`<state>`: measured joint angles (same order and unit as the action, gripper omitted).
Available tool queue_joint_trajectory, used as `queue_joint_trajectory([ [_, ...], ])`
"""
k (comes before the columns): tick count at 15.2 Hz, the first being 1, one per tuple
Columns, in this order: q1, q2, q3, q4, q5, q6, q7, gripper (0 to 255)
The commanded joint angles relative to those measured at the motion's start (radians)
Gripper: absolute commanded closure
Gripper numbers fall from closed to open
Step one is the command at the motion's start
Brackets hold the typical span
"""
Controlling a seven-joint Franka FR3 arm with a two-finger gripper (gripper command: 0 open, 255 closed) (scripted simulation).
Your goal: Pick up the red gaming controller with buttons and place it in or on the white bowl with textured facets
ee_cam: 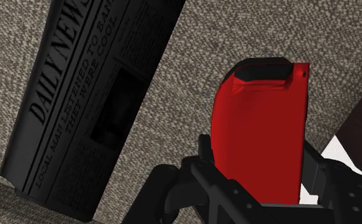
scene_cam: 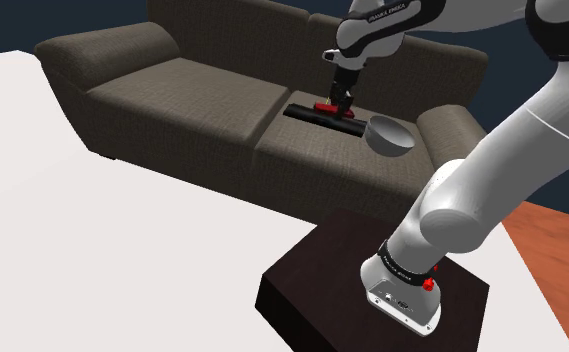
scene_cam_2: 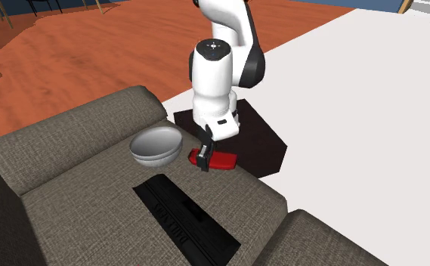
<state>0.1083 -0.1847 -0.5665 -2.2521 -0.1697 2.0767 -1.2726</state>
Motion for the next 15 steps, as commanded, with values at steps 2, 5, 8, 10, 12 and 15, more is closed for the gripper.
queue_joint_trajectory([
  [2, 0.000, -0.020, 0.006, 0.026, -0.007, -0.044, 0.004, 255],
  [5, 0.000, -0.034, 0.012, 0.055, -0.010, -0.086, 0.007, 255],
  [8, 0.001, -0.046, 0.018, 0.085, -0.012, -0.127, 0.008, 255],
  [10, 0.001, -0.052, 0.021, 0.107, -0.013, -0.155, 0.008, 255],
  [12, 0.002, -0.058, 0.025, 0.129, -0.013, -0.182, 0.009, 255],
  [15, -0.021, -0.096, 0.006, 0.110, -0.038, -0.193, -0.022, 255],
])
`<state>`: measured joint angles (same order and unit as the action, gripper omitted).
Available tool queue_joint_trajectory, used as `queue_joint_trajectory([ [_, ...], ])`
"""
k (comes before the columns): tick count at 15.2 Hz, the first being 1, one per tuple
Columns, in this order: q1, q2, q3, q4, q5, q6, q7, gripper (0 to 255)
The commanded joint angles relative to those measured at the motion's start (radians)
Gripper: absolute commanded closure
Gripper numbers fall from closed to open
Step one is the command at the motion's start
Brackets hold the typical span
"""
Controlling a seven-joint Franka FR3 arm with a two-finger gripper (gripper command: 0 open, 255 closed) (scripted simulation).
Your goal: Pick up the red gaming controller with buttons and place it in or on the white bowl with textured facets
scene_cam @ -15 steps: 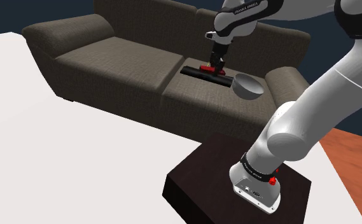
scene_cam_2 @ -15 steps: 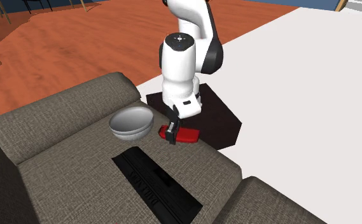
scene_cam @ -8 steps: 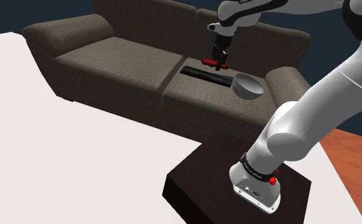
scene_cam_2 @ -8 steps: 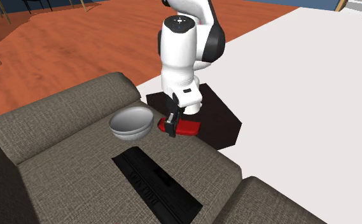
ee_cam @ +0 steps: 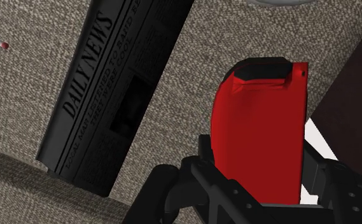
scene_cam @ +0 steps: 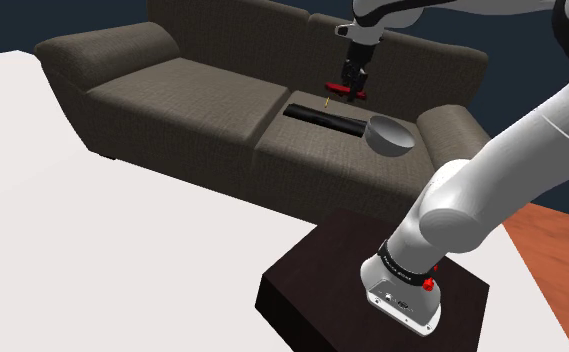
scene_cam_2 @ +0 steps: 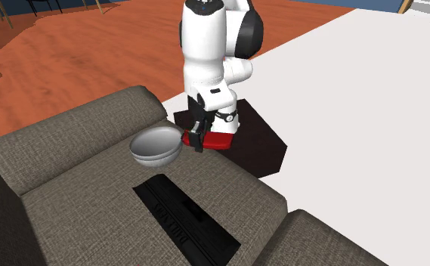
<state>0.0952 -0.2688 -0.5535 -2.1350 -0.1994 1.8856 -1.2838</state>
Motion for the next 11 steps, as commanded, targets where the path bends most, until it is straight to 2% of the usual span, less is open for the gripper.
queue_joint_trajectory([
  [1, -0.019, -0.028, -0.017, -0.020, -0.020, -0.002, -0.026, 255],
  [11, -0.133, -0.145, -0.143, -0.080, -0.128, -0.012, -0.213, 255],
])
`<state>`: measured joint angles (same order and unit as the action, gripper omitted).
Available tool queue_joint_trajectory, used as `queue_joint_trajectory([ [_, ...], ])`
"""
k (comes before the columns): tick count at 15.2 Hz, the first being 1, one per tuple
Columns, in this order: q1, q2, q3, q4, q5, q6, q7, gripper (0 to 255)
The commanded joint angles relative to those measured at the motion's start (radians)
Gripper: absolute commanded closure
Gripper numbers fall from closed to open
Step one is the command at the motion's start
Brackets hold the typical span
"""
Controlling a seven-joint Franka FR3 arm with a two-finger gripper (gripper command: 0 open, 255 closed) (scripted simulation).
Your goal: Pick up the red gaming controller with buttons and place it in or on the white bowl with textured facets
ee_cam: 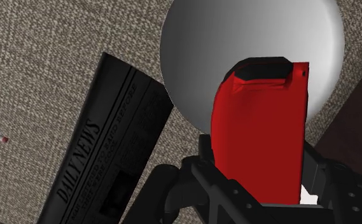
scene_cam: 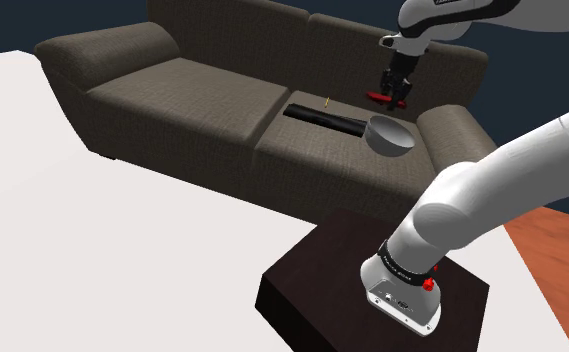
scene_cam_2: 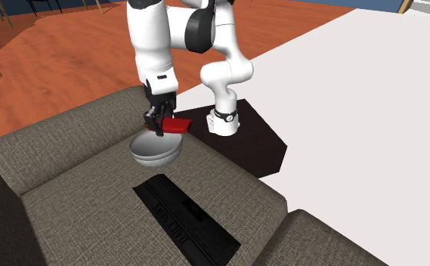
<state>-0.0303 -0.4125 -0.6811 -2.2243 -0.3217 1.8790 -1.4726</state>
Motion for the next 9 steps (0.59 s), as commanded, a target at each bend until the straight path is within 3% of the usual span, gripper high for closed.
queue_joint_trajectory([
  [1, -0.018, -0.008, -0.031, 0.009, -0.015, -0.006, -0.046, 255],
  [4, -0.046, -0.019, -0.079, 0.016, -0.039, -0.008, -0.113, 255],
  [9, -0.048, -0.008, -0.102, -0.027, -0.046, 0.048, -0.119, 255],
])
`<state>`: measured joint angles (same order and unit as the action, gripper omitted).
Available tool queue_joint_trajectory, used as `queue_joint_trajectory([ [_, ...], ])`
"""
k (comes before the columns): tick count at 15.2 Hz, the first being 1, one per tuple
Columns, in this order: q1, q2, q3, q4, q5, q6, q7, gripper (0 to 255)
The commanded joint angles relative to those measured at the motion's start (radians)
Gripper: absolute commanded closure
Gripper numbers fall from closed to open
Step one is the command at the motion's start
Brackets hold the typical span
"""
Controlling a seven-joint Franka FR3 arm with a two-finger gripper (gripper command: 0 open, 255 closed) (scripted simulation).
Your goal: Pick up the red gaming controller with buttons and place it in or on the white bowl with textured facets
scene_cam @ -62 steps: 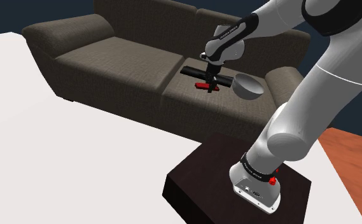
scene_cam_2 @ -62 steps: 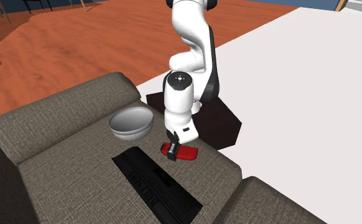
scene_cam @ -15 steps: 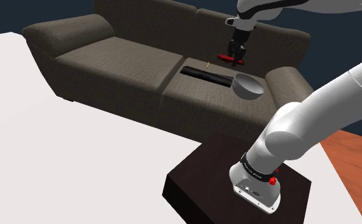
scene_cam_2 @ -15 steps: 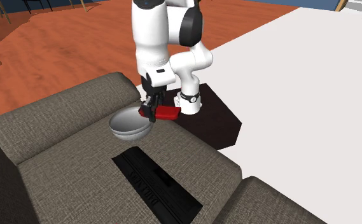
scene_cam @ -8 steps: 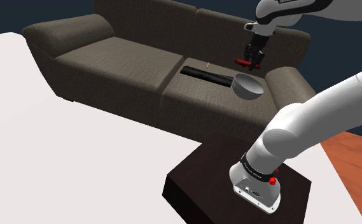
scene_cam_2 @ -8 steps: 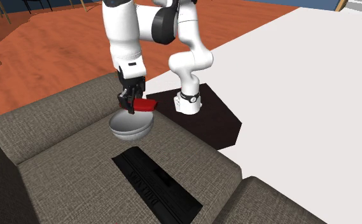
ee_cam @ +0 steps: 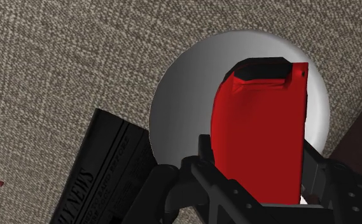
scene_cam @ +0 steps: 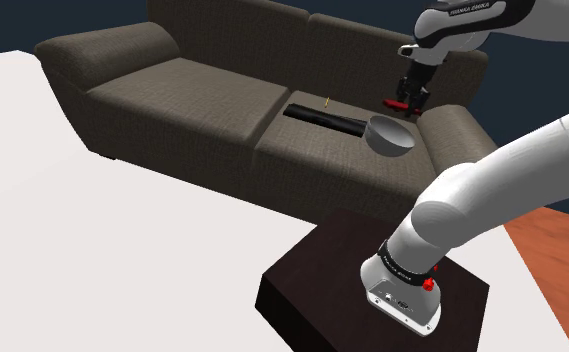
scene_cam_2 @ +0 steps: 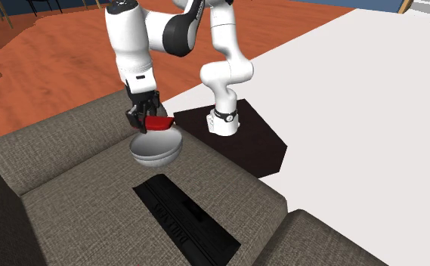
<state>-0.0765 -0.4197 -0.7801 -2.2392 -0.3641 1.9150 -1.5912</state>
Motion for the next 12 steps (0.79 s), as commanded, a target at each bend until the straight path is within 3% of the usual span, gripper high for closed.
queue_joint_trajectory([
  [1, -0.002, 0.003, -0.008, -0.022, -0.004, 0.026, 0.000, 255],
  [8, 0.005, 0.042, -0.048, -0.098, -0.006, 0.139, -0.003, 255],
  [12, 0.005, 0.042, -0.048, -0.098, -0.006, 0.139, -0.003, 255],
])
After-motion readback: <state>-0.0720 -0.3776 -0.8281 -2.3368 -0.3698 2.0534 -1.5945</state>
